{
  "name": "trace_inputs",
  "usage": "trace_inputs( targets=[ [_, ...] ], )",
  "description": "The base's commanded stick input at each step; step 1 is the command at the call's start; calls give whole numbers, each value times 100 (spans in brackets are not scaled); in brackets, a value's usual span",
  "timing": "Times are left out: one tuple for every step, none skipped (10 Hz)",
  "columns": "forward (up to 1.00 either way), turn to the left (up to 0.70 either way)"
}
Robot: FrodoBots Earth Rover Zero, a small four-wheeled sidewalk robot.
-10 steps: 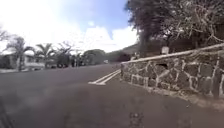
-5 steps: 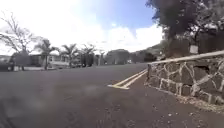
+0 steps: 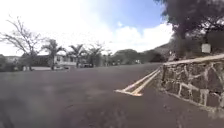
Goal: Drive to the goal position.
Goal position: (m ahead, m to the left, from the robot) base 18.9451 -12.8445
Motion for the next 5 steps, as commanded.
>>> trace_inputs(
  targets=[
    [70,0],
    [70,-2],
    [70,-3],
    [70,-3],
    [70,-4]
  ],
)
